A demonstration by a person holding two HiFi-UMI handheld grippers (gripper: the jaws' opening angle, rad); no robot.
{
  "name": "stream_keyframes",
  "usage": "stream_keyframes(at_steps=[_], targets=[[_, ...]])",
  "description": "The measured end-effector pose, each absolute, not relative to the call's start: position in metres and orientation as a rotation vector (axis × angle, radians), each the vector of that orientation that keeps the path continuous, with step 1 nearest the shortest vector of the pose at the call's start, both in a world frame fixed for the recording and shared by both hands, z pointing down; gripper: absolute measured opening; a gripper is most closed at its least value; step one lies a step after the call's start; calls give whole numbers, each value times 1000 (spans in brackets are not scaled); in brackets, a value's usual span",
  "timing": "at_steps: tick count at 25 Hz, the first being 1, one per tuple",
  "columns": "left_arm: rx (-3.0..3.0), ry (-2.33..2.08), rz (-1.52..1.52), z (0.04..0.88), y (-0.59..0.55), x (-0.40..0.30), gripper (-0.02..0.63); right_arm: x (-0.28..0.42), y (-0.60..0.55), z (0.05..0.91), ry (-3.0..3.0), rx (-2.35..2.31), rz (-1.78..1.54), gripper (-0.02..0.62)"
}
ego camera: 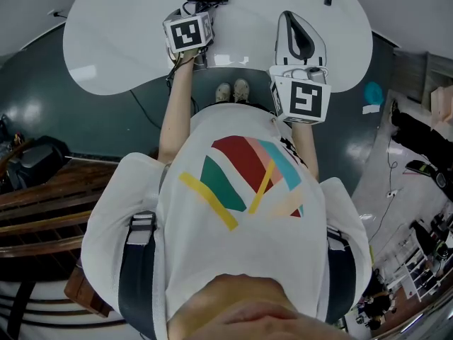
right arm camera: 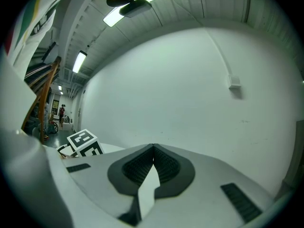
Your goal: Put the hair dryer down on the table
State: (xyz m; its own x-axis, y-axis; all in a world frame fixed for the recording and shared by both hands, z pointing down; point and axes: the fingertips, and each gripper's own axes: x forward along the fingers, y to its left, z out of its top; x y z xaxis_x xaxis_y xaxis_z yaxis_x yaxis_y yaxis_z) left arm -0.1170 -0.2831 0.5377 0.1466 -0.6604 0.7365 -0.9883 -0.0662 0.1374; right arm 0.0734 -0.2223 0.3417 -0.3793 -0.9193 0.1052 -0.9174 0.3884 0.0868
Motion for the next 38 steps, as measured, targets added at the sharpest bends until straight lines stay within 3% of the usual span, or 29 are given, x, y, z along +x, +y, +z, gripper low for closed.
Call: stream_keyframes(at_steps=[18,26,32,38], targets=[[2224,-1801,334,347,-276,-111,349,47,-232,288,-2603,1672,-156,11],[2340,-1930,203,285,-248,-119,246,39,-226,277,-2649,1661,-128,9],[2404,-2090,63,247,-225,-127,56,28,-218,275,-2697,1635,-74,9],[2419,-2165,-53,230,-201,-133,15,22,-203,272,-2699,1635,-59,9]])
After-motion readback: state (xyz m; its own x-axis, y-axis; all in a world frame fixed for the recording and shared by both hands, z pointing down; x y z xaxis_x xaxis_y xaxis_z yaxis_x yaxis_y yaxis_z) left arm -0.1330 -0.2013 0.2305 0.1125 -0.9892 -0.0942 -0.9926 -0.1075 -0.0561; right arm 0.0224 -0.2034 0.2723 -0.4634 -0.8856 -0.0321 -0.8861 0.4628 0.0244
